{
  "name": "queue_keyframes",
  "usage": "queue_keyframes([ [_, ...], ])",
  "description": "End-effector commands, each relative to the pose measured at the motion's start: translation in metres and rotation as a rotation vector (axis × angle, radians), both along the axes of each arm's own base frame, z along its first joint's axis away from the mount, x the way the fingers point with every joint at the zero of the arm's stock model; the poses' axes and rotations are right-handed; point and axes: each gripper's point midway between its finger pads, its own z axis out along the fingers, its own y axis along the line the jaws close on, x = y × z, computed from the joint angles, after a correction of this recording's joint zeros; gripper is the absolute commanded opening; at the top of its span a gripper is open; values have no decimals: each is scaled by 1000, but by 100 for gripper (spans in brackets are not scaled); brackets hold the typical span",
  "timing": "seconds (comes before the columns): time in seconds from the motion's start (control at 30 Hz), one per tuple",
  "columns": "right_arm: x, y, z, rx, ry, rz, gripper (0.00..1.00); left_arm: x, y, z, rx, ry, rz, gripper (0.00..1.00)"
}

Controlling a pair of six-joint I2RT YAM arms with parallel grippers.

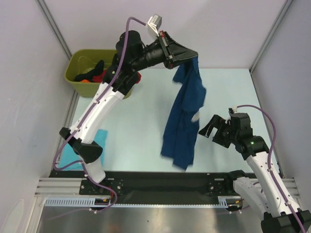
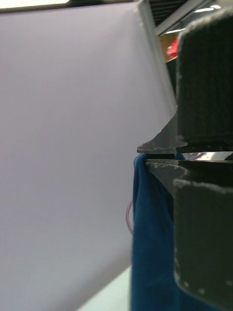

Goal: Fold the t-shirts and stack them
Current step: Move the tshirt to the center of the board

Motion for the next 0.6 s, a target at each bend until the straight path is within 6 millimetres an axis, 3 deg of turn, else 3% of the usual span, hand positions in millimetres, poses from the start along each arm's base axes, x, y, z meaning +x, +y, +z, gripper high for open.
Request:
queue_keyframes([
  [0.0, 4, -2, 10, -9, -35, 0, 99, -84, 42, 107, -166, -272, -85, 0],
  [0.07, 3, -1, 5, -7, -23, 2, 99, -86, 45, 97, -135, -276, -83, 3],
  [0.1, 3, 0, 5, -3, -23, 4, 99, -80, 43, 68, -60, -236, -64, 4],
  [0.17, 3, -1, -1, -9, -17, 5, 99, -75, 45, 32, 7, -176, -51, 0],
  [0.2, 3, -1, -3, -13, -14, 8, 99, -73, 48, -3, 51, -128, -31, 0],
  [0.27, 2, -2, -6, -20, -4, 16, 99, -64, 58, -43, 114, -72, 34, 1],
  [0.3, 2, -2, -6, -21, -2, 19, 98, -57, 62, -100, 217, -7, 63, 2],
  [0.37, 1, 1, -8, -15, 7, 39, 98, -53, 91, -140, 292, 55, 169, 14],
  [0.4, 1, 2, -9, -11, 10, 44, 98, -53, 98, -201, 390, 138, 175, 23],
  [0.43, 1, 3, -10, -6, 13, 49, 98, -56, 110, -222, 425, 167, 197, 45],
  [0.47, 0, 6, -12, 3, 22, 62, 97, -53, 123, -250, 476, 220, 230, 53],
  [0.5, 0, 7, -17, 4, 36, 69, 97, -63, 137, -304, 587, 312, 227, 57],
  [0.53, -1, 8, -20, 6, 48, 72, 96, -68, 147, -322, 637, 342, 238, 64],
  [0.57, 0, 9, -22, 7, 53, 73, 96, -73, 168, -355, 760, 384, 283, 68],
])
